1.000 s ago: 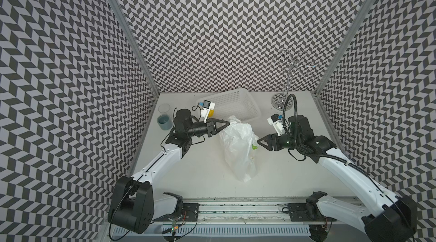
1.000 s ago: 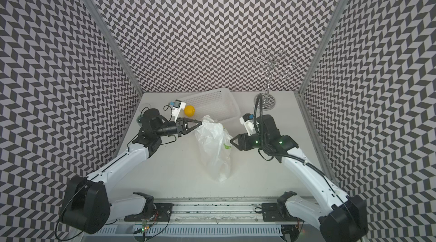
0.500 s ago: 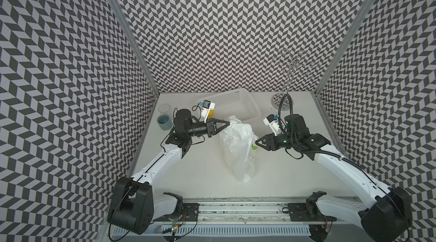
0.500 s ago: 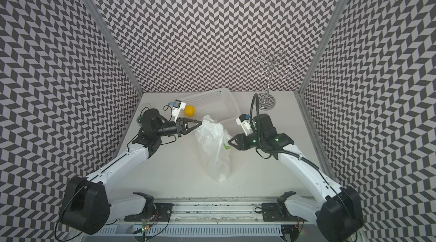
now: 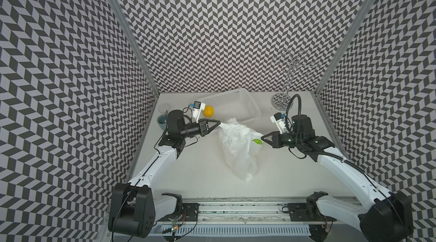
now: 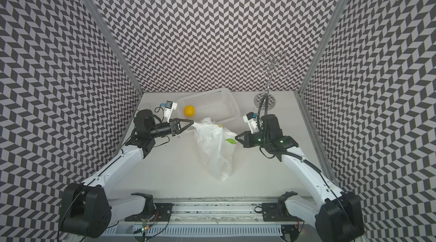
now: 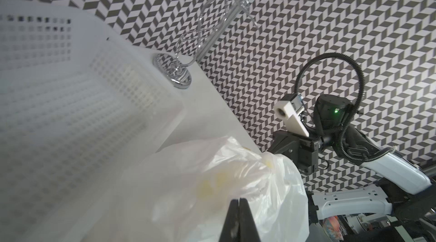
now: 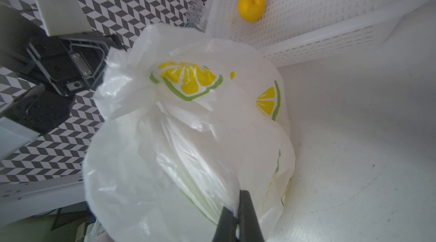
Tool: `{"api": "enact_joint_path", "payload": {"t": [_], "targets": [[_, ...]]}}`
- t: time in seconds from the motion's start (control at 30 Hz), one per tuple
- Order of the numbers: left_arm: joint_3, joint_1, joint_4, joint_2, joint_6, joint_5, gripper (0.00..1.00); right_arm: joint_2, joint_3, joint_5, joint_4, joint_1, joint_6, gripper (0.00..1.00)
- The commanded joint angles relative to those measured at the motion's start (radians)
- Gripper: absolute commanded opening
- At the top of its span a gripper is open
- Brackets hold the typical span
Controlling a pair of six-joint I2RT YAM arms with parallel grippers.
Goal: Place the peach into a plastic bag & tie a knot
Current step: Tie the plastic bag at the center of the board.
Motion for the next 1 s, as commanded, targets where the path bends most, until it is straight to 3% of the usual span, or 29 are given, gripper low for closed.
{"api": "enact_joint_path", "payload": {"t": [0.0, 0.17, 0.23, 0.3, 0.43, 0.57, 0.63, 0.67, 0.7, 0.73, 0.77, 0.83, 0.87, 0.93, 0.97], "targets": [[-0.035, 0.072, -0.046, -0.037, 0.018, -0.106, 0.0, -0.031, -0.05, 0.098, -0.025, -0.079, 0.032, 0.0], [-0.078, 0.182, -0.06, -0.067, -0.006, -0.167, 0.0, -0.029, -0.096, 0.112, -0.027, -0.188, 0.042, 0.0], [-0.084, 0.188, -0.048, -0.065, -0.013, -0.169, 0.0, -0.048, -0.12, 0.008, 0.024, -0.231, 0.038, 0.0], [-0.094, 0.16, 0.008, -0.053, -0.044, -0.131, 0.0, -0.058, -0.111, -0.015, 0.038, -0.232, 0.047, 0.0], [-0.121, 0.171, -0.026, -0.052, -0.02, -0.187, 0.0, -0.025, -0.095, 0.123, -0.044, -0.244, 0.039, 0.0], [-0.156, 0.228, -0.055, -0.041, -0.001, -0.232, 0.0, -0.037, -0.189, 0.152, 0.087, -0.293, 0.1, 0.0], [-0.148, 0.224, -0.026, -0.034, -0.004, -0.217, 0.0, -0.02, -0.182, 0.086, 0.155, -0.287, 0.114, 0.0], [-0.134, 0.211, -0.003, -0.034, -0.017, -0.199, 0.0, -0.01, -0.149, 0.071, 0.156, -0.274, 0.116, 0.09], [-0.114, 0.193, 0.0, -0.037, -0.014, -0.191, 0.14, -0.007, -0.12, 0.082, 0.161, -0.256, 0.117, 0.34], [-0.082, 0.166, -0.025, -0.042, 0.013, -0.199, 0.37, -0.011, -0.09, 0.114, 0.164, -0.237, 0.113, 0.53], [-0.047, 0.144, -0.089, -0.055, 0.063, -0.245, 0.54, -0.018, -0.064, 0.162, 0.167, -0.235, 0.113, 0.62], [0.004, 0.127, -0.188, -0.088, 0.161, -0.386, 0.79, -0.034, -0.045, 0.33, 0.198, -0.238, 0.124, 0.7], [0.021, 0.128, -0.222, -0.113, 0.208, -0.493, 0.86, -0.042, -0.05, 0.451, 0.241, -0.241, 0.103, 0.73], [-0.005, 0.127, -0.171, -0.18, 0.27, -0.71, 0.91, -0.059, -0.097, 0.641, 0.367, -0.241, 0.005, 0.86], [-0.032, 0.127, -0.115, -0.2, 0.293, -0.771, 0.95, -0.061, -0.128, 0.712, 0.428, -0.241, -0.026, 0.87]]}}
